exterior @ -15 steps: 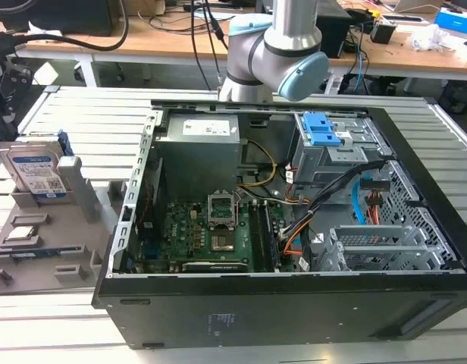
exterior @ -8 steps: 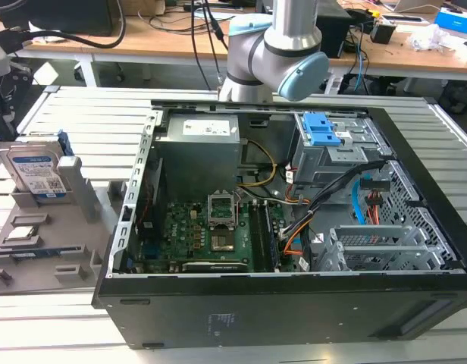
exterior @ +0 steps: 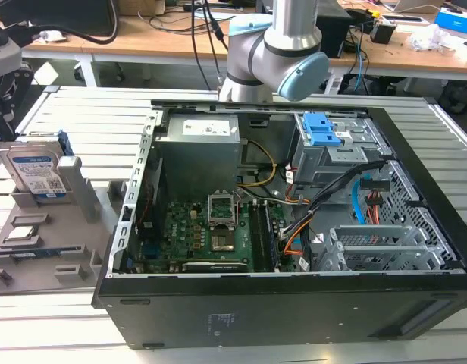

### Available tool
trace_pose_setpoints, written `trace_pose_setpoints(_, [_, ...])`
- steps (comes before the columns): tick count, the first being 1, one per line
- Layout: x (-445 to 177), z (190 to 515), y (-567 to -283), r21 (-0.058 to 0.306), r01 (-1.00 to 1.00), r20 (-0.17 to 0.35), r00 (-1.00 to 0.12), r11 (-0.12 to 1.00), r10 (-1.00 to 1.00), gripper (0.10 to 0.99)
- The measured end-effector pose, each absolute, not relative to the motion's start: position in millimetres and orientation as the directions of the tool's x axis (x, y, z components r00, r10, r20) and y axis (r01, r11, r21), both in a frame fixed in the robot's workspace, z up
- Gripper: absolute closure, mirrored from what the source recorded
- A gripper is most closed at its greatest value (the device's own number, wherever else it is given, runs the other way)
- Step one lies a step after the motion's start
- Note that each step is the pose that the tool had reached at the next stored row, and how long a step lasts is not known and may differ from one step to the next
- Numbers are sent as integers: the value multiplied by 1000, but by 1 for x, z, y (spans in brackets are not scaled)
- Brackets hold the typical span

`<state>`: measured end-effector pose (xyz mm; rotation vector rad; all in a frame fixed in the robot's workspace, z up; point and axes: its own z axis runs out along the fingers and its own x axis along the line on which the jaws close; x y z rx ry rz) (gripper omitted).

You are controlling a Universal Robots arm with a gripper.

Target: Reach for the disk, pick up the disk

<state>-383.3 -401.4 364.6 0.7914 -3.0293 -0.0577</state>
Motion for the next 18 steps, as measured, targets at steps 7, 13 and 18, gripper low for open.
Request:
trace_pose_setpoints(7, [-383,365,-401,38,-591,0,-806,806,-592,980])
trace_pose_setpoints(13, [-383,365,-401,38,-651,0,-759,758,-652,980])
trace_pose_setpoints(18, [-383,365,-401,38,-716,1,-697,697,-717,980])
